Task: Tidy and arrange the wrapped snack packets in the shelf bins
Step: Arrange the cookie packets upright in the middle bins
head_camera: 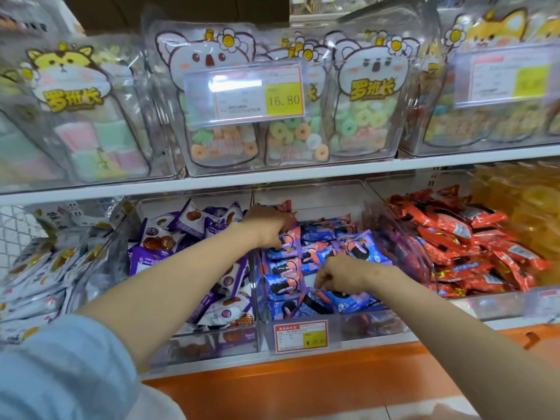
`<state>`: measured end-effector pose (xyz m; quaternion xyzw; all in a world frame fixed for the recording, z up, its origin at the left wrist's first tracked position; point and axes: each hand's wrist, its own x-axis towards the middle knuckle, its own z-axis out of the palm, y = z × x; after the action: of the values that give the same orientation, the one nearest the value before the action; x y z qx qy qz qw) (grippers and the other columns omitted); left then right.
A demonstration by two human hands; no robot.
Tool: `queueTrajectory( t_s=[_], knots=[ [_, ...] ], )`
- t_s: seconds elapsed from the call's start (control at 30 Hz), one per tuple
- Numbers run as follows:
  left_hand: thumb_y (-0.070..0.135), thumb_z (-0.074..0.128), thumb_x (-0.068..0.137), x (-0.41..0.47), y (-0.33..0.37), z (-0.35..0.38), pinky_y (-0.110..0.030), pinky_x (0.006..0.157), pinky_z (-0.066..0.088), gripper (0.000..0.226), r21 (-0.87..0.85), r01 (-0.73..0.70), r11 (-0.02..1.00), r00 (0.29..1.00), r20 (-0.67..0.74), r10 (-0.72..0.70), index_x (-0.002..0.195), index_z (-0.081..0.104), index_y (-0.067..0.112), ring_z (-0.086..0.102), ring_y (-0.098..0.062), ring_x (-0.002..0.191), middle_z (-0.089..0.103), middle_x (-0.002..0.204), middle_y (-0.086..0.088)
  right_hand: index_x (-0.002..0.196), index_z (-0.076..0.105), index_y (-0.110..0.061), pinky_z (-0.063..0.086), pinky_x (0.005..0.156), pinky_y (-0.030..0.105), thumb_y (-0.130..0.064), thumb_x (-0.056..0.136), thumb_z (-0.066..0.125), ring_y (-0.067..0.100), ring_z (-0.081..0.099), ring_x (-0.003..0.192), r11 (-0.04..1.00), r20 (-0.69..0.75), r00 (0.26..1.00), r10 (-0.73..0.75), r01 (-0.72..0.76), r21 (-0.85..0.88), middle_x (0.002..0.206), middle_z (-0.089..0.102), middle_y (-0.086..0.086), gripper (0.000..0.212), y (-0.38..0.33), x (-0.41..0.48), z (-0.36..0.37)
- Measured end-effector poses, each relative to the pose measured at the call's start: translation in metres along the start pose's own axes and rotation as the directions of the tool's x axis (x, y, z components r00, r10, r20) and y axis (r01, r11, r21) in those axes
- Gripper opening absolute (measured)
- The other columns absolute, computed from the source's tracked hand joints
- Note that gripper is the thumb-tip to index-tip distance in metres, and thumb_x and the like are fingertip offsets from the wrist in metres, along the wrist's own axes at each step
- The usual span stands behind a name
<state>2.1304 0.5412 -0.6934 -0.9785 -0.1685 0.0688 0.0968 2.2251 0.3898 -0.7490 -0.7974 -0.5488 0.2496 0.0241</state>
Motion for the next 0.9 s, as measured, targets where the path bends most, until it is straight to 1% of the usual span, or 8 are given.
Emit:
queueTrajectory(
  t_s=[0.13,0.27,0.4,0.53,0.63,0.7,0.8,0.9],
  knots=[
    [0.029,0.058,0.090,0.002,0.001,-0.005,-0.028,0.074,0.034,0.035,0.134,-0.007,0.991,1.000,-0.028,0.011,0.123,0.051,0.019,0.057,-0.027,0.104,0.059,0.115,-0.007,0.115,0.066,-0.008,0.053,0.073,0.030,-0.014,0.097,0.048,0.022,0.062,0.078,1.000,0.039,0.999,0.026,-0.026,-0.008,0.108,0.067,0.010,0.026,0.002,0.001,-0.003],
    [0.028,0.058,0.090,0.005,0.001,0.001,-0.037,0.094,0.038,0.034,0.214,0.006,0.977,0.999,-0.042,0.003,0.121,0.052,0.017,0.055,-0.027,0.109,0.058,0.117,-0.005,0.116,0.064,-0.006,0.042,0.055,0.020,-0.008,0.098,0.042,0.015,0.046,0.056,0.999,0.084,0.996,0.020,-0.017,-0.035,0.095,0.061,0.008,0.029,0.000,-0.003,-0.006],
    [0.027,0.057,0.091,0.008,0.003,0.002,-0.038,0.095,0.037,0.029,0.221,-0.021,0.975,1.000,0.022,0.017,0.116,0.053,0.014,0.056,-0.026,0.103,0.059,0.101,-0.004,0.117,0.063,-0.005,0.034,0.043,0.011,-0.005,0.098,0.038,0.007,0.038,0.054,1.000,0.094,0.995,0.025,-0.024,-0.002,0.093,0.054,0.005,0.032,0.000,-0.003,-0.007],
    [0.031,0.059,0.090,0.007,0.002,0.001,-0.033,0.086,0.037,0.029,0.223,-0.044,0.974,0.999,0.027,0.039,0.113,0.055,0.014,0.056,-0.025,0.103,0.061,0.108,-0.005,0.114,0.065,-0.010,0.040,0.060,0.017,-0.008,0.098,0.044,0.010,0.050,0.075,0.995,0.083,0.996,0.016,-0.024,0.098,0.112,0.061,0.005,0.027,0.000,-0.005,-0.008],
    [0.034,0.061,0.087,-0.001,-0.001,-0.002,-0.031,0.084,0.039,0.036,0.156,-0.063,0.986,0.993,-0.086,0.077,0.117,0.057,0.014,0.053,-0.027,0.109,0.059,0.116,-0.008,0.106,0.068,-0.004,0.048,0.072,0.020,-0.008,0.095,0.052,0.012,0.058,0.081,0.961,-0.027,1.000,0.014,-0.006,0.277,0.102,0.067,0.010,0.020,0.003,-0.007,-0.012],
    [0.033,0.063,0.086,-0.009,0.000,-0.003,-0.029,0.073,0.037,0.029,0.035,-0.114,0.993,0.983,-0.140,0.117,0.106,0.058,0.012,0.055,-0.024,0.101,0.060,0.109,-0.006,0.101,0.069,-0.001,0.052,0.072,0.022,-0.010,0.092,0.059,0.012,0.061,0.077,0.942,-0.070,0.998,0.008,0.016,0.335,0.097,0.070,0.013,0.016,0.007,-0.009,-0.015],
    [0.034,0.067,0.083,-0.021,0.011,-0.002,-0.027,0.066,0.034,0.026,-0.142,-0.176,0.974,0.983,0.032,0.182,0.100,0.058,0.016,0.050,-0.013,0.085,0.062,0.100,0.002,0.097,0.072,-0.006,0.052,0.069,0.018,-0.016,0.085,0.069,0.012,0.067,0.080,0.908,-0.054,0.998,-0.032,0.051,0.416,0.089,0.072,0.005,0.016,0.004,-0.019,-0.017],
    [0.034,0.068,0.083,-0.025,0.020,0.002,-0.026,0.065,0.033,0.027,-0.183,-0.192,0.964,0.967,0.133,0.218,0.103,0.059,0.019,0.046,-0.009,0.083,0.062,0.098,0.008,0.099,0.074,-0.018,0.049,0.079,0.027,-0.028,0.079,0.075,0.008,0.064,0.086,0.935,-0.042,0.996,-0.074,0.084,0.344,0.086,0.071,-0.008,0.022,-0.006,-0.027,-0.012]
  ],
)
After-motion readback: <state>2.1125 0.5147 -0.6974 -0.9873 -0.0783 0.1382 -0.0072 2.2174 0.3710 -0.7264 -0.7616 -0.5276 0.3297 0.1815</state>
